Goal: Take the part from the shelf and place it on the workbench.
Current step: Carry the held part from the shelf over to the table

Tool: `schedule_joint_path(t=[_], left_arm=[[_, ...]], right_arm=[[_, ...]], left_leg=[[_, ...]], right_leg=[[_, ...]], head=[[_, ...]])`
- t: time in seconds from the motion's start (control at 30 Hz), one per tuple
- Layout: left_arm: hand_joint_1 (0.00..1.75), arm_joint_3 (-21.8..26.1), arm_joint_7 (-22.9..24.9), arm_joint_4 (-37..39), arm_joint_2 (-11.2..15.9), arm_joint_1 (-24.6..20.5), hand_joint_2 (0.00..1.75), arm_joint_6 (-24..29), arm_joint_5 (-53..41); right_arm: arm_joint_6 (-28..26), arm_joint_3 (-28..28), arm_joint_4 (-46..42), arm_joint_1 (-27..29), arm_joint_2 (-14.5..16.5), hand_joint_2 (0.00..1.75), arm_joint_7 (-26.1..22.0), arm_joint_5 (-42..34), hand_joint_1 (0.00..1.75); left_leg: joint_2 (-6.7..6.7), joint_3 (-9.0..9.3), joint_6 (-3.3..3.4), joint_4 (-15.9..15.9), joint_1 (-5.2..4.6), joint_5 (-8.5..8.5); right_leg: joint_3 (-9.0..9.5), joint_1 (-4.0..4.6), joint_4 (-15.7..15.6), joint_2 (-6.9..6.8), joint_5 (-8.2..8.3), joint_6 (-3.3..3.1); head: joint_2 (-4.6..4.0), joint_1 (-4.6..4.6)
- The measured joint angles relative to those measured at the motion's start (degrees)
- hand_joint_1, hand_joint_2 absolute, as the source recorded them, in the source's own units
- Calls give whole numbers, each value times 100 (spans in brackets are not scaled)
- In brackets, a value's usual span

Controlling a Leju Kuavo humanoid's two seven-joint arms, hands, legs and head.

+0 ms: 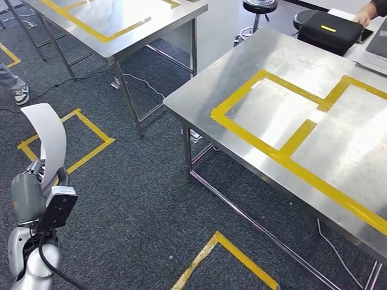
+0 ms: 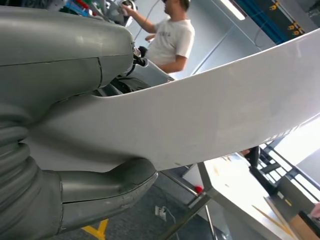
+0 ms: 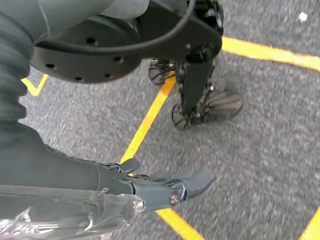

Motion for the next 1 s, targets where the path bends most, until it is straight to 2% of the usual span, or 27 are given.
schedule_joint_path(t=[0.03, 0.07, 0.1, 0.13, 0.17, 0.2, 0.23, 0.27, 0.3, 0.33, 0.37, 0.4, 0.47, 0.5, 0.53, 0.57, 0.63, 0.67, 0.73, 0.8, 0.87, 0.9, 0.97, 1.0], left_arm=[[175, -3, -3, 9, 3, 0, 175, 10, -7], [175, -5, -6, 15, 8, 0, 175, 19, -13], [175, -8, -9, 18, 11, 0, 175, 27, -14], [175, -13, -12, 26, 16, -2, 175, 34, -15], [175, -20, -15, 35, 21, -6, 175, 41, -18], [175, -28, -18, 44, 25, -5, 175, 46, -20], [175, -37, -21, 55, 28, -6, 175, 52, -21], [175, -45, -23, 59, 28, -8, 175, 57, -21], [175, -53, -26, 62, 26, -8, 175, 59, -21], [175, -60, -30, 65, 24, -14, 175, 64, -24], [175, -66, -36, 66, 23, -19, 175, 77, -35], [175, -69, -44, 68, 23, -23, 175, 92, -54], [175, -73, -56, 75, 25, -32, 175, 119, -100], [175, -75, -59, 79, 25, -43, 175, 121, -120], [175, -79, -59, 80, 25, -56, 175, 121, -132], [175, -81, -59, 80, 25, -73, 175, 120, -142], [175, -86, -58, 80, 20, -106, 175, 118, -142], [175, -89, -58, 80, 17, -117, 175, 116, -138], [175, -101, -57, 80, 15, -132, 175, 112, -127], [175, -114, -54, 80, 9, -145, 175, 104, -118], [175, -127, -49, 80, 4, -149, 175, 95, -108], [175, -131, -48, 83, 5, -147, 175, 93, -105], [175, -146, -56, 98, 12, -146, 175, 89, -96], [175, -156, -61, 108, 14, -147, 175, 77, -90]], right_arm=[[-1, -4, 0, 1, 3, 175, 1, 5, 0], [-2, -8, 0, 1, 7, 175, 1, 9, 0], [-3, -13, 0, 1, 11, 175, 0, 12, 0], [-4, -19, 0, -5, 12, 175, -1, 15, 0], [-8, -24, 0, -12, 11, 175, -4, 18, 0], [-10, -30, 0, -15, 10, 175, -7, 24, 0], [-12, -37, 0, -11, 8, 175, -9, 29, 0], [-13, -42, 0, 1, 9, 175, -11, 35, 0], [-13, -47, 0, 17, 10, 175, -11, 41, 0], [-11, -53, 0, 25, 10, 175, -15, 46, 0], [-4, -59, 0, 20, 11, 175, -31, 55, 0], [7, -63, 0, 6, 12, 175, -53, 68, 0], [29, -67, 0, -30, 16, 175, -97, 90, 0], [34, -68, 0, -42, 18, 175, -105, 96, 0], [35, -70, 0, -50, 19, 175, -106, 98, 0], [37, -73, 0, -54, 19, 175, -106, 100, 0], [39, -75, 0, -68, 19, 175, -106, 103, 0], [39, -75, 0, -84, 19, 175, -107, 105, 0], [38, -76, 0, -113, 19, 175, -108, 107, 0], [35, -76, 0, -113, 21, 175, -95, 110, 0], [21, -79, 0, -97, 24, 175, -74, 114, 0], [15, -80, 0, -93, 25, 175, -73, 116, 0], [14, -83, 0, -93, 32, 175, -87, 123, 0], [18, -83, 0, -93, 36, 175, -94, 130, 0]], left_leg=[[-2, -61, -17, -59, 16, 92], [-10, -30, -38, -287, 36, 319], [-40, 70, -68, -626, 63, 623], [-115, 177, -102, -971, 94, 844], [-187, 261, -103, -1237, 115, 961], [-249, 302, -82, -1396, 129, 1006], [-283, 307, -37, -1445, 130, 970], [-260, 308, 29, -1452, 127, 969], [-232, 313, 73, -1452, 129, 987], [-200, 326, 112, -1452, 130, 982], [-163, 339, 147, -1456, 130, 978], [-124, 350, 173, -1458, 122, 967], [-39, 363, 212, -1456, 100, 941], [0, 372, 223, -1455, 89, 930], [33, 389, 230, -1455, 78, 915], [64, 417, 231, -1455, 68, 898], [122, 491, 213, -1455, 45, 854], [147, 520, 191, -1452, 32, 833], [201, 544, 140, -1456, 15, 813], [246, 560, 79, -1472, 24, 804], [181, 509, 21, -1308, 33, 662], [120, 405, -1, -1064, 38, 510], [36, 49, -28, -330, 38, 159], [22, -103, -38, -44, 38, 80]], right_leg=[[40, -12, 0, 46, -31, 8], [85, -29, 2, 95, -61, 24], [128, -48, 5, 144, -94, 49], [167, -59, 22, 192, -127, 83], [168, -63, 42, 236, -155, 119], [148, -63, 57, 272, -180, 155], [117, -64, 65, 303, -195, 188], [84, -70, 58, 330, -207, 217], [77, -76, 66, 311, -227, 245], [52, -74, 131, 235, -279, 271], [-27, -69, 313, 132, -388, 292], [-180, -63, 626, 11, -548, 308], [-599, -59, 1399, -109, -866, 323], [-751, -59, 1648, -121, -916, 322], [-793, -57, 1673, -127, -843, 312], [-713, -52, 1461, -141, -664, 290], [-338, -16, 669, -266, -249, 230], [-178, 5, 348, -326, -123, 205], [-73, 40, 122, -360, -80, 181], [-66, 32, 90, -273, -50, 138], [-32, 3, 32, -199, -9, 76], [-17, -13, 8, -162, 6, 54], [-17, -16, 4, -84, 8, 36], [-17, -17, 4, -38, 7, 33]], head=[[0, 2], [0, 2], [0, 2], [0, -5], [0, -22], [1, -35], [1, -53], [2, -57], [2, -51], [2, -36], [2, -15], [2, -2], [2, 14], [2, 15], [2, 15], [2, 14], [2, 14], [2, 11], [2, 6], [2, 8], [2, -7], [2, -20], [2, -37], [2, -39]])
